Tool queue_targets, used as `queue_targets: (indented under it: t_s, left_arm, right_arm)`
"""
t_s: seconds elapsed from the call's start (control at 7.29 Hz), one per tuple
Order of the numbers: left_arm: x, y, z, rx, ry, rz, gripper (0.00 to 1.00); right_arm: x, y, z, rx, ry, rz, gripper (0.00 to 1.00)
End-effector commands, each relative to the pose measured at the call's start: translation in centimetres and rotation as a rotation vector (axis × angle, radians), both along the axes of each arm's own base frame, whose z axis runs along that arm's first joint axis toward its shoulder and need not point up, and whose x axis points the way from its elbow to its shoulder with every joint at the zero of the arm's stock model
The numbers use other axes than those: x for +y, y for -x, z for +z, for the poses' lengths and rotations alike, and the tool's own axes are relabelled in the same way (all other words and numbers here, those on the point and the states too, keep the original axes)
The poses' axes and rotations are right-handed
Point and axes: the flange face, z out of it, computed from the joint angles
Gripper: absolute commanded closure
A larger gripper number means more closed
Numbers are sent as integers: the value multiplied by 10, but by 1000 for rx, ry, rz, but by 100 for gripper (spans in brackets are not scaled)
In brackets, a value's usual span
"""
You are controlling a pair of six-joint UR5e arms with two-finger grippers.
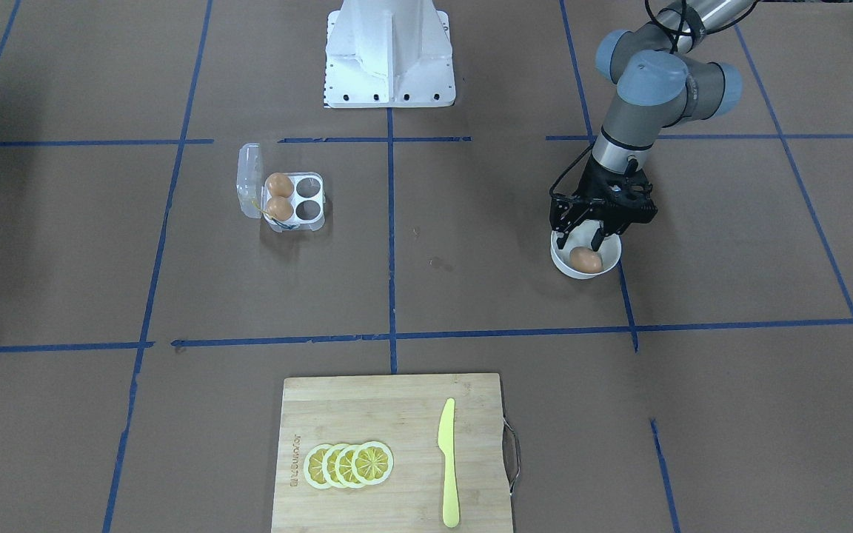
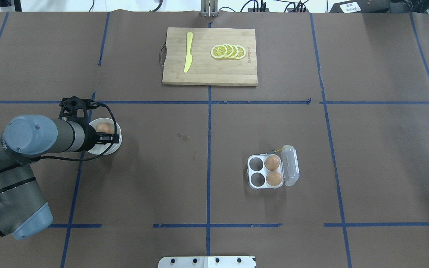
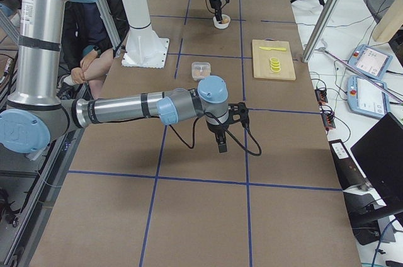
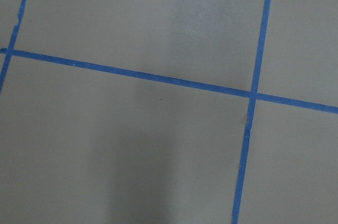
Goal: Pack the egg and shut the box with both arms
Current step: 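Lift the brown egg out of the bowl with the left gripper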
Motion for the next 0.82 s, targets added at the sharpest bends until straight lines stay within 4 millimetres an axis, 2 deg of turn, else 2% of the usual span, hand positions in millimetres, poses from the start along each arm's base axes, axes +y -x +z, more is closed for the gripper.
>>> queue_targets:
  t_s: [0.0, 0.27, 0.69]
  left_arm:
    - [-3, -4, -6, -30, 25, -3, 40]
    - [-6, 0, -4, -32, 35, -14, 43]
    - [-20, 13, -1, -58, 48, -40, 33]
  right_arm:
    - [0, 0, 1, 1, -2, -4, 0]
    - [0, 0, 1, 1, -4, -4, 0]
    - [-3, 0, -2, 2, -10, -3, 0]
